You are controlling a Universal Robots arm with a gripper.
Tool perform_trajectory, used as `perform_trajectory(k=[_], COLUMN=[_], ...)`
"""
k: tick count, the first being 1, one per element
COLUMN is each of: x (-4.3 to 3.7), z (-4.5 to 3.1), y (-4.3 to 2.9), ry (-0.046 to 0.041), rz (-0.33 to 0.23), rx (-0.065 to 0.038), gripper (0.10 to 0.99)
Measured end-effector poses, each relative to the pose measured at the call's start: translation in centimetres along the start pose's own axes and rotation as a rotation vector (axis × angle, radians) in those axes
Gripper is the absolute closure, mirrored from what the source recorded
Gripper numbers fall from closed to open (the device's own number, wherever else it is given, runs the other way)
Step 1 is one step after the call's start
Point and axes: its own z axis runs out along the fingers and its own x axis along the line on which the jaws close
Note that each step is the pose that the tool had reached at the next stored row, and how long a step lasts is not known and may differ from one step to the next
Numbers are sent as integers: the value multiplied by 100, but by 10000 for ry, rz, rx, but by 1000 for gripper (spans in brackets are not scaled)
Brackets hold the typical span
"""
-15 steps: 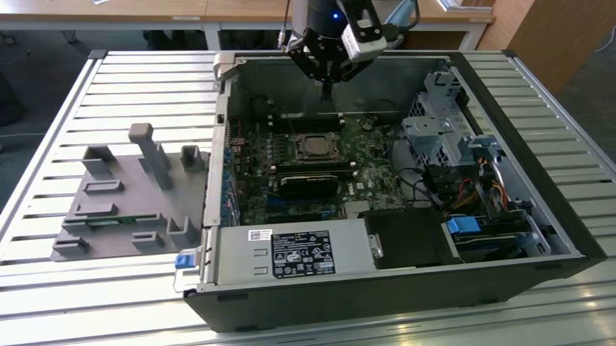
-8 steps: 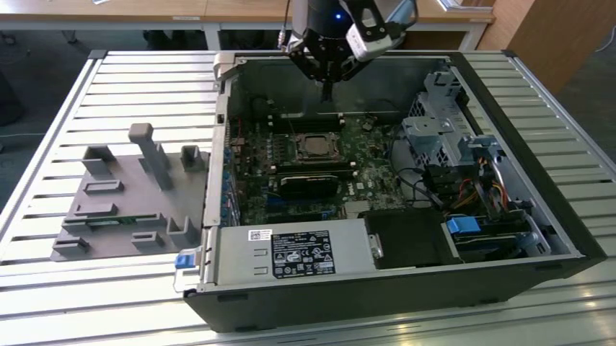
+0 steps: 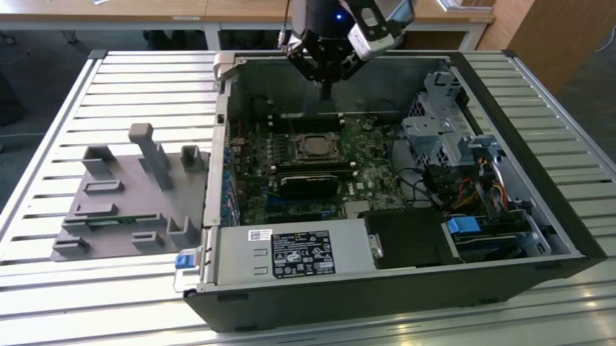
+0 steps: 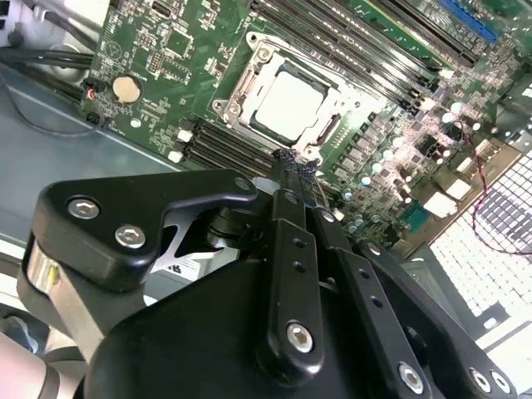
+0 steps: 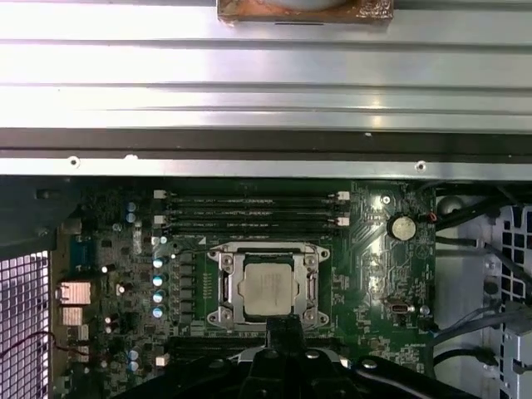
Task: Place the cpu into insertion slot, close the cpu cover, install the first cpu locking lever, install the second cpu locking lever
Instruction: 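Install the first cpu locking lever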
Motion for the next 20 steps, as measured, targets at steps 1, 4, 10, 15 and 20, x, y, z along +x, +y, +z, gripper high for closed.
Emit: perform_trajectory(k=[1,4,10,15,20], x=[16,66,147,150,166], z=[0,3,21,55,129], y=[0,-1,-2,-3,-3], ry=[-16,-104,-273,-268,-213], rz=[-1,0,8,11,12], rx=[2,-1,-2,0,-1], gripper=[965,965,965,965,965])
